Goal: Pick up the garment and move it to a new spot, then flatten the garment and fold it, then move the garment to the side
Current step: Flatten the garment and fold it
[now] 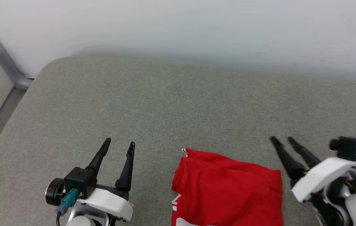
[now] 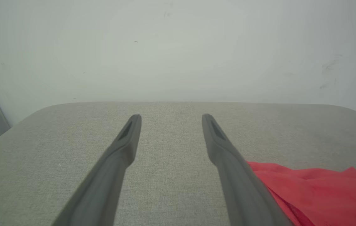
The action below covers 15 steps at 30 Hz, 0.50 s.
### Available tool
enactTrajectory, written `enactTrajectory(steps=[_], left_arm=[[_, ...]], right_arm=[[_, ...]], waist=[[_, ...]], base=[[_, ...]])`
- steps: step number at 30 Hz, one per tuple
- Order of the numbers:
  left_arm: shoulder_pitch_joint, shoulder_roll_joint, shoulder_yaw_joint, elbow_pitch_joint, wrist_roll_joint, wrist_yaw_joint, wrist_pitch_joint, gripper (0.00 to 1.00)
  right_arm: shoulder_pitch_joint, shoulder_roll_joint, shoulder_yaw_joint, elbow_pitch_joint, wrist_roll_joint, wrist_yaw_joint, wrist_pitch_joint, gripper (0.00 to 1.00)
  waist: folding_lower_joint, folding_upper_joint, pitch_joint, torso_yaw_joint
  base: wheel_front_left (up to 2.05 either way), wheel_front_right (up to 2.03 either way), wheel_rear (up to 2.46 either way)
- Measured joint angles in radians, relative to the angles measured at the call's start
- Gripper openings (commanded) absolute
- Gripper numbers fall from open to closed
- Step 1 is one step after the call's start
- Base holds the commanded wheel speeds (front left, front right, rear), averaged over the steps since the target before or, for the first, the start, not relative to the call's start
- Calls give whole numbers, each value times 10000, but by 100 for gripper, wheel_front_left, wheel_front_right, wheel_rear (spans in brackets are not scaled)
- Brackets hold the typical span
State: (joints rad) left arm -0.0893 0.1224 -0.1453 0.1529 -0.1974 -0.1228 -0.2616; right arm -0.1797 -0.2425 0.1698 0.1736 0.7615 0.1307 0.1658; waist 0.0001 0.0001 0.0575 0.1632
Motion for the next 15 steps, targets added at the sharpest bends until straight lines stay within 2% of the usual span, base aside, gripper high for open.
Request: enactTrajectory(steps=[8, 15], left_arm=[[136, 0, 203, 196, 71, 59, 0, 100], [418, 75, 431, 360, 96, 213, 0, 100]], right_arm=[[1123, 405, -2408, -412, -3313, 0, -1087, 100], [2197, 1106, -3204, -1914, -5154, 2, -2046, 100]], waist=[[0, 0, -317, -426], [-1, 0, -731, -750]], base=[[0, 0, 0], [0, 0, 0]])
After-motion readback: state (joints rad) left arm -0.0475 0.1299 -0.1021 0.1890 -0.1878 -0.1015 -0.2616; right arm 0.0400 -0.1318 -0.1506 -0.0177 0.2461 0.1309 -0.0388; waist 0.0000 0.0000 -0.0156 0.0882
